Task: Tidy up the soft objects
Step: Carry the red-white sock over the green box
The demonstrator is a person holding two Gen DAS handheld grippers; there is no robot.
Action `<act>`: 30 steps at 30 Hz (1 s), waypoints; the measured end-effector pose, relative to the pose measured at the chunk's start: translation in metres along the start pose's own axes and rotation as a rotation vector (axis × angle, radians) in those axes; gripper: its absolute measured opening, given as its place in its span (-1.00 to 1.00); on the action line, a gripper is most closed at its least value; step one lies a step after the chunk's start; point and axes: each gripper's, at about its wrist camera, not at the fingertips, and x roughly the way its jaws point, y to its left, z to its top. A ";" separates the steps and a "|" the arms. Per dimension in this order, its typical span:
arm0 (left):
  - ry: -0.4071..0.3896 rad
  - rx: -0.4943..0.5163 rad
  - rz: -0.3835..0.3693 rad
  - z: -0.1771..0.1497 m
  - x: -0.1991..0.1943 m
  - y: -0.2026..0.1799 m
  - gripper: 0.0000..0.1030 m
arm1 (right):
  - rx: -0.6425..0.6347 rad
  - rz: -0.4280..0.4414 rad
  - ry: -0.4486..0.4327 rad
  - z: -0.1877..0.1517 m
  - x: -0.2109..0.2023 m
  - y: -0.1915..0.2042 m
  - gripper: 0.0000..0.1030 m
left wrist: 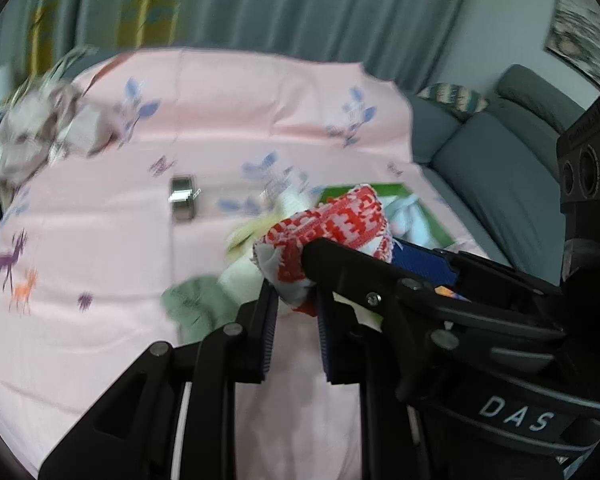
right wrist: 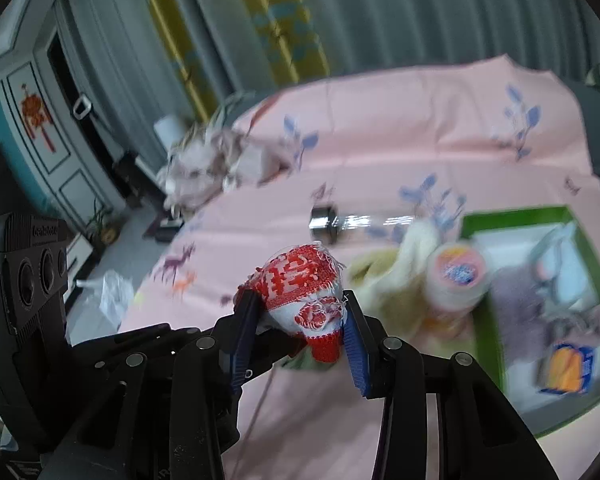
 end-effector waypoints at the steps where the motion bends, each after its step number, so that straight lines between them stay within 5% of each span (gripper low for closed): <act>1: -0.010 0.014 -0.012 0.005 -0.002 -0.009 -0.70 | 0.004 -0.004 -0.016 0.003 -0.007 -0.003 -0.16; 9: -0.075 0.123 -0.120 0.045 0.003 -0.076 -0.70 | 0.067 -0.071 -0.174 0.026 -0.077 -0.050 -0.17; 16: -0.015 0.183 -0.198 0.055 0.043 -0.123 -0.70 | 0.218 -0.131 -0.260 0.021 -0.100 -0.110 -0.16; 24: 0.174 0.148 -0.276 0.038 0.115 -0.141 -0.69 | 0.423 -0.208 -0.139 -0.007 -0.077 -0.181 -0.16; 30: 0.313 0.104 -0.257 0.018 0.153 -0.146 -0.70 | 0.516 -0.244 0.004 -0.026 -0.049 -0.214 -0.16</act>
